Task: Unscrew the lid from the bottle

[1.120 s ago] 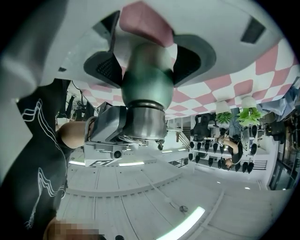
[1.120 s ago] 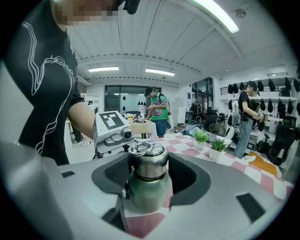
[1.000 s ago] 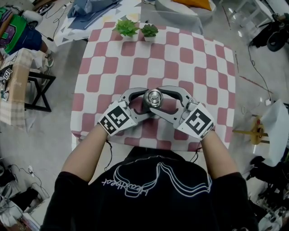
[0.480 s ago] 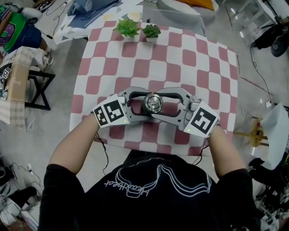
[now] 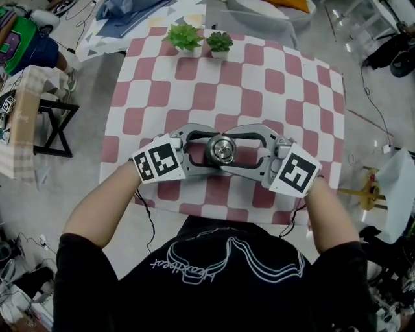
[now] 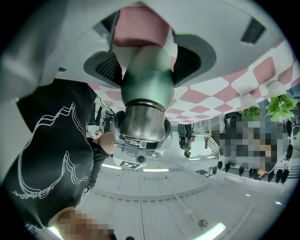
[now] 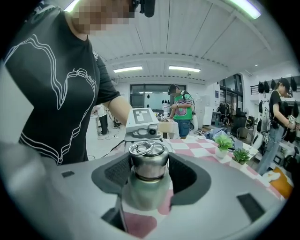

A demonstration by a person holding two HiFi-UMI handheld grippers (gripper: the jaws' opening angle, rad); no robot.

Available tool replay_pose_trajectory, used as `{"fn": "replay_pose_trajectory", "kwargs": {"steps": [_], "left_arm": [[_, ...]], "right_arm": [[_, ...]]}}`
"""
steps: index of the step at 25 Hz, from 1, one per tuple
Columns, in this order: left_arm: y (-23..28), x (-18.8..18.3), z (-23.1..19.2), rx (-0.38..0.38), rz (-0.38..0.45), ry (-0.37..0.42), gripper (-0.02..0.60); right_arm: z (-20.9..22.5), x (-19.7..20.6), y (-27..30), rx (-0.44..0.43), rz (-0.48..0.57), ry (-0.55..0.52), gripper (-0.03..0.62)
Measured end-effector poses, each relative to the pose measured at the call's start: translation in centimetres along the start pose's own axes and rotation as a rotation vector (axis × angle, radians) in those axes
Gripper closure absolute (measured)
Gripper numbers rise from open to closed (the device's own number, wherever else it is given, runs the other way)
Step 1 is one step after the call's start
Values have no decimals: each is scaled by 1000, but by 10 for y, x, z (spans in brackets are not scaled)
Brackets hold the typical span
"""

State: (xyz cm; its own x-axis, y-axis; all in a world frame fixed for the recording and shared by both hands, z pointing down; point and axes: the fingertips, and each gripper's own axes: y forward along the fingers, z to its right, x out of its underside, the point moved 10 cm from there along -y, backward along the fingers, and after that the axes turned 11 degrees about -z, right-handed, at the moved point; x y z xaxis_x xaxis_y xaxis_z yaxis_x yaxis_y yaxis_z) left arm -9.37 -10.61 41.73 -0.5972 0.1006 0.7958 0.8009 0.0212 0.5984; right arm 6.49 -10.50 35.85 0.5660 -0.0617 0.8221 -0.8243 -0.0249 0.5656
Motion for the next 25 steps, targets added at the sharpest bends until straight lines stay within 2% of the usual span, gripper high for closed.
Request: {"fn": "replay_pose_trajectory", "kwargs": {"steps": [3, 5, 11, 16, 25], "left_arm": [[0, 1, 4, -34, 6, -20, 236], [0, 2, 6, -63, 19, -44, 236], [3, 4, 19, -187, 66, -140, 236], [8, 3, 32, -339, 97, -251, 236], [16, 0, 47, -490, 129, -360, 236]], "right_arm": [[-5, -2, -1, 29, 14, 32, 276], [-10, -5, -3, 66, 41, 53, 264], [-19, -10, -14, 234, 140, 165, 269], [-29, -6, -12, 306, 138, 239, 273], [-43, -2, 4, 434, 111, 321, 295]]}}
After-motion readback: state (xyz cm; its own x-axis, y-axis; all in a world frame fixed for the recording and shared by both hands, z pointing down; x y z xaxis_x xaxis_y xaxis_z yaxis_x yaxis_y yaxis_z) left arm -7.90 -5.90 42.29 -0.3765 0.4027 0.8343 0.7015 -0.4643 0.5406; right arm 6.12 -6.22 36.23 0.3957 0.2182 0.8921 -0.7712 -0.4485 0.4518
